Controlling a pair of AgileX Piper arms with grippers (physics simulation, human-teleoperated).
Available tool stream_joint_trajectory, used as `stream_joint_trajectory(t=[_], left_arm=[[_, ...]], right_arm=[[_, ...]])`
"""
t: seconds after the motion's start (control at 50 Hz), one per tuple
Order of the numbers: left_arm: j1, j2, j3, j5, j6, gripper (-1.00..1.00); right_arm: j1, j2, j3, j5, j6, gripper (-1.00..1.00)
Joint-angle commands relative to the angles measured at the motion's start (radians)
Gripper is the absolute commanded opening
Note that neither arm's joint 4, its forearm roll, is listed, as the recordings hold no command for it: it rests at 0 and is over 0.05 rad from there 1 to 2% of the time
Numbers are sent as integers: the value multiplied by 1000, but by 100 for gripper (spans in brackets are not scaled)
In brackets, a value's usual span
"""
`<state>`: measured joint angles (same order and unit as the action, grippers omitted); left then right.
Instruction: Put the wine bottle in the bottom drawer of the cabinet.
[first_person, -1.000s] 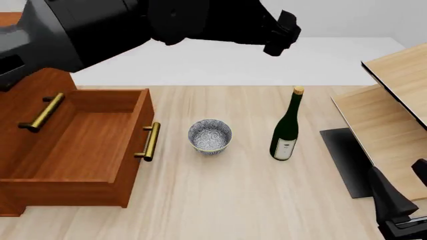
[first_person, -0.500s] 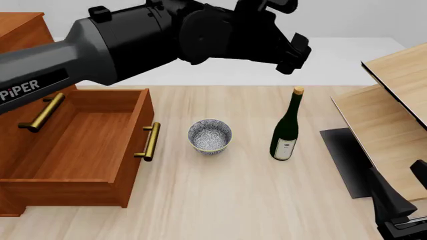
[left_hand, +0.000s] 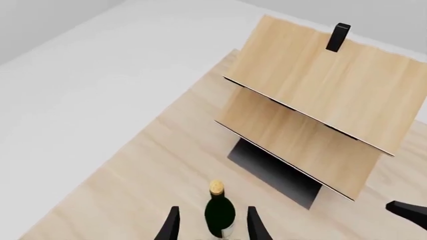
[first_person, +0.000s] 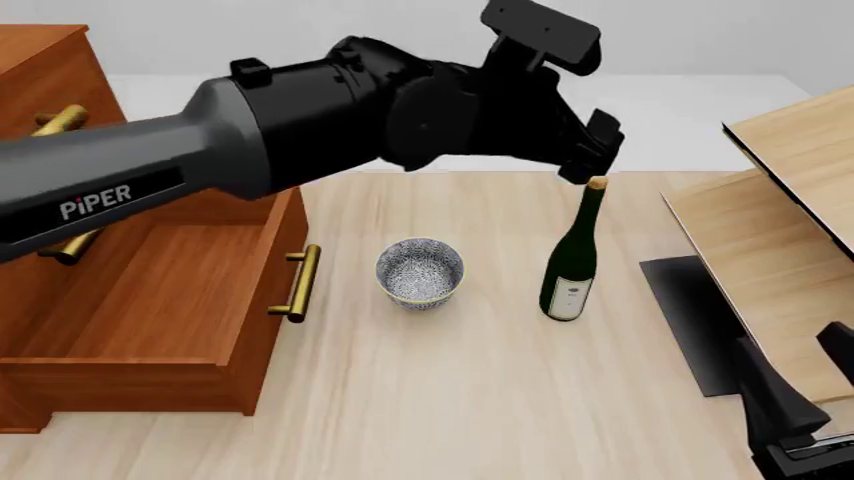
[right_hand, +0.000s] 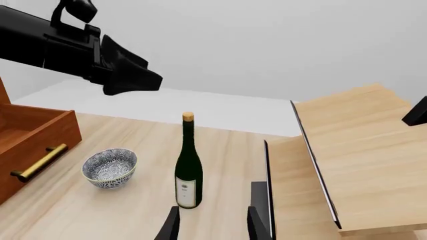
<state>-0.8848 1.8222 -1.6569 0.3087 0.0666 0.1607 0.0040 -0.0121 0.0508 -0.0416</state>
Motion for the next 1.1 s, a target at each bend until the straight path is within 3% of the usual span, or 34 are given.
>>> stream_joint_trajectory(t=[0.02,1.1], left_arm=[[-4,25,25,-40,-12,100],[-6,245,-58,-138,-19,100]], right_arm=[[-1,0,1,4,5,100],[-17,0,12,27,19,100]])
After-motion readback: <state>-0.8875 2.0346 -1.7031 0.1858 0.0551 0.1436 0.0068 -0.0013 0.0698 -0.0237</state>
